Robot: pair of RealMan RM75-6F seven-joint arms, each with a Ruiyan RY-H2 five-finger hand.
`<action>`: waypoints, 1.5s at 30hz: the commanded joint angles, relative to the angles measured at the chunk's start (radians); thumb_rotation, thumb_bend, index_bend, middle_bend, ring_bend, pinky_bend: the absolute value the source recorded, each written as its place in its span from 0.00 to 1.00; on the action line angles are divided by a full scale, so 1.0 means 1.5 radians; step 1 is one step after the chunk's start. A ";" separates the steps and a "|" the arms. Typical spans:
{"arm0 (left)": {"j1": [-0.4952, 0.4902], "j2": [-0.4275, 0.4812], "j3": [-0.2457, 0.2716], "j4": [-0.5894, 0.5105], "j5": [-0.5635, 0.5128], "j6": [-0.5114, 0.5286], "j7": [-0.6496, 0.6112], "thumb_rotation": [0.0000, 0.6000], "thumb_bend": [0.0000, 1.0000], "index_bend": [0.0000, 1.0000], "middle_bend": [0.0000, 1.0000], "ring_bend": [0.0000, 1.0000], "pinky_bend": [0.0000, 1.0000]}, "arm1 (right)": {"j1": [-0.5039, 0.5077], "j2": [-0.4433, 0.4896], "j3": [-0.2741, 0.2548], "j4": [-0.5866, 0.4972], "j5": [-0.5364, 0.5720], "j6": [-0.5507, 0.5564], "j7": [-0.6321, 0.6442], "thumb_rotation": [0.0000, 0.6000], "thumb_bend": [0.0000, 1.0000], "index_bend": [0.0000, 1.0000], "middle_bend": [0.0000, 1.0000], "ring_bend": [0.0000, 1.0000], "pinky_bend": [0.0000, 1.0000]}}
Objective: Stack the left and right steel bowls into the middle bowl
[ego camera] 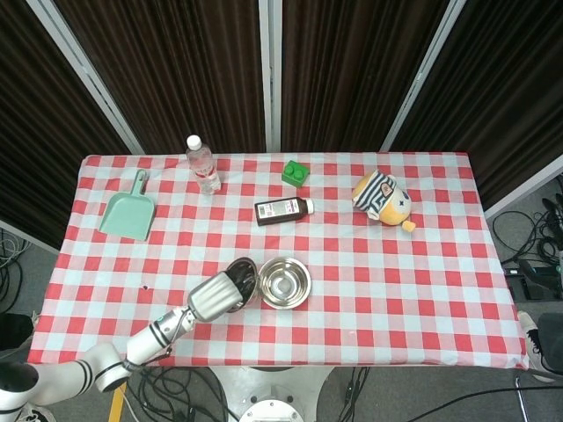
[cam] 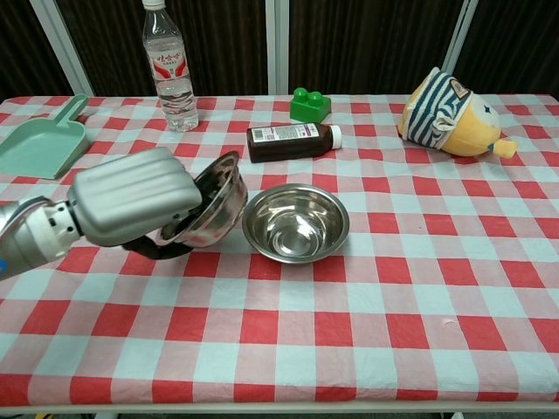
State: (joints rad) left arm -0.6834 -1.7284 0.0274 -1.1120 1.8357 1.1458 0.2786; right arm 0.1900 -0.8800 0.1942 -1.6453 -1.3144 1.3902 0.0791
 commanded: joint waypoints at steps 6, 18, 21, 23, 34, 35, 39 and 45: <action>-0.081 -0.009 -0.046 -0.011 0.002 -0.056 0.063 1.00 0.36 0.73 0.74 0.75 0.76 | -0.017 0.009 0.014 0.012 0.007 0.025 0.045 1.00 0.16 0.02 0.02 0.00 0.00; -0.128 -0.067 -0.051 0.046 -0.002 -0.078 0.125 1.00 0.36 0.73 0.74 0.75 0.76 | -0.033 0.010 0.032 0.042 0.019 0.045 0.106 1.00 0.15 0.02 0.02 0.00 0.00; -0.132 -0.081 -0.045 0.063 -0.001 -0.074 0.122 1.00 0.36 0.73 0.74 0.75 0.76 | -0.035 0.011 0.034 0.053 0.022 0.042 0.117 1.00 0.15 0.02 0.02 0.00 0.00; -0.135 -0.087 -0.039 0.074 0.004 -0.068 0.118 1.00 0.36 0.71 0.73 0.75 0.75 | -0.035 0.010 0.034 0.059 0.024 0.039 0.123 1.00 0.14 0.02 0.02 0.00 0.00; -0.160 -0.071 -0.022 0.091 0.009 -0.065 0.100 1.00 0.23 0.41 0.48 0.42 0.52 | -0.036 0.009 0.038 0.068 0.022 0.034 0.137 1.00 0.12 0.02 0.02 0.00 0.00; -0.161 -0.066 -0.022 0.086 0.008 -0.063 0.102 1.00 0.23 0.41 0.48 0.41 0.52 | -0.036 0.009 0.039 0.067 0.022 0.035 0.137 1.00 0.12 0.02 0.02 0.00 0.00; -0.164 -0.036 -0.030 0.050 0.004 -0.055 0.122 1.00 0.23 0.41 0.48 0.41 0.52 | -0.036 0.011 0.038 0.058 0.015 0.037 0.133 1.00 0.11 0.02 0.02 0.00 0.00; -0.165 0.039 -0.053 -0.032 -0.023 -0.068 0.178 1.00 0.23 0.41 0.48 0.41 0.52 | -0.037 0.018 0.041 0.038 0.005 0.048 0.122 1.00 0.11 0.02 0.02 0.00 0.00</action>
State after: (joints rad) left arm -0.9313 -1.7151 -0.0350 -1.1132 1.8225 1.0545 0.5078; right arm 0.1350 -0.8551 0.2543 -1.5852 -1.3044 1.4601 0.2642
